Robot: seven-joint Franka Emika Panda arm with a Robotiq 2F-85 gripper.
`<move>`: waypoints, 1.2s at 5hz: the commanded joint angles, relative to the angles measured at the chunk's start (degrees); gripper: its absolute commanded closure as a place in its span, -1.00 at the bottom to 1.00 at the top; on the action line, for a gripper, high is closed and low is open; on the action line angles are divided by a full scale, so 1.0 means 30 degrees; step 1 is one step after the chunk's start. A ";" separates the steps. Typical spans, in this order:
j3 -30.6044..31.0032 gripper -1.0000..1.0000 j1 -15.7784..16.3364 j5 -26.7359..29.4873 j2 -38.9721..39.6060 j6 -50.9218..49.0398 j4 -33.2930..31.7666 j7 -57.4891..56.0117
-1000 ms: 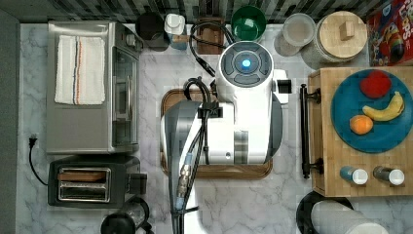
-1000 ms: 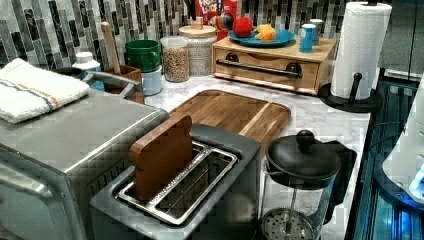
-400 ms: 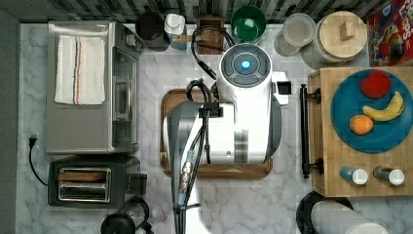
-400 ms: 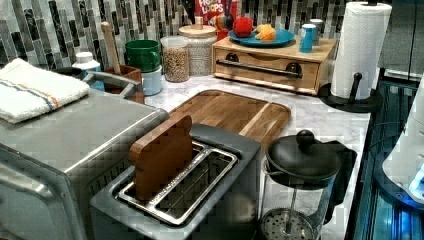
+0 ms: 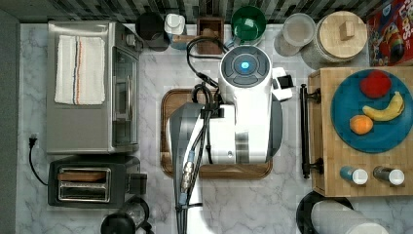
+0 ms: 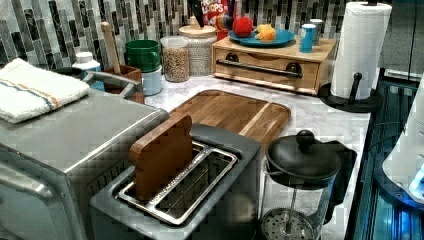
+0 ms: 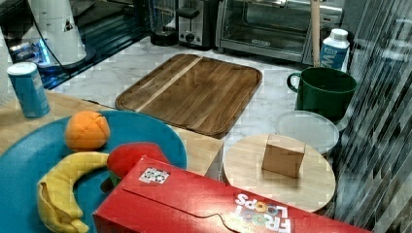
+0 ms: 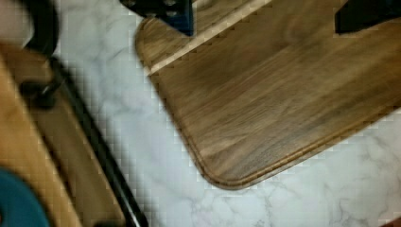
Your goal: Open the drawer.
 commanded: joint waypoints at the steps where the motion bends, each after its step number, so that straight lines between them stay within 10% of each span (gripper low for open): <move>1: -0.0835 -1.00 -0.1073 -0.0402 -0.0985 0.2764 -0.2077 -0.4770; 6: -0.1324 -1.00 -0.2752 -0.2031 0.0504 0.6484 -0.3020 -0.9653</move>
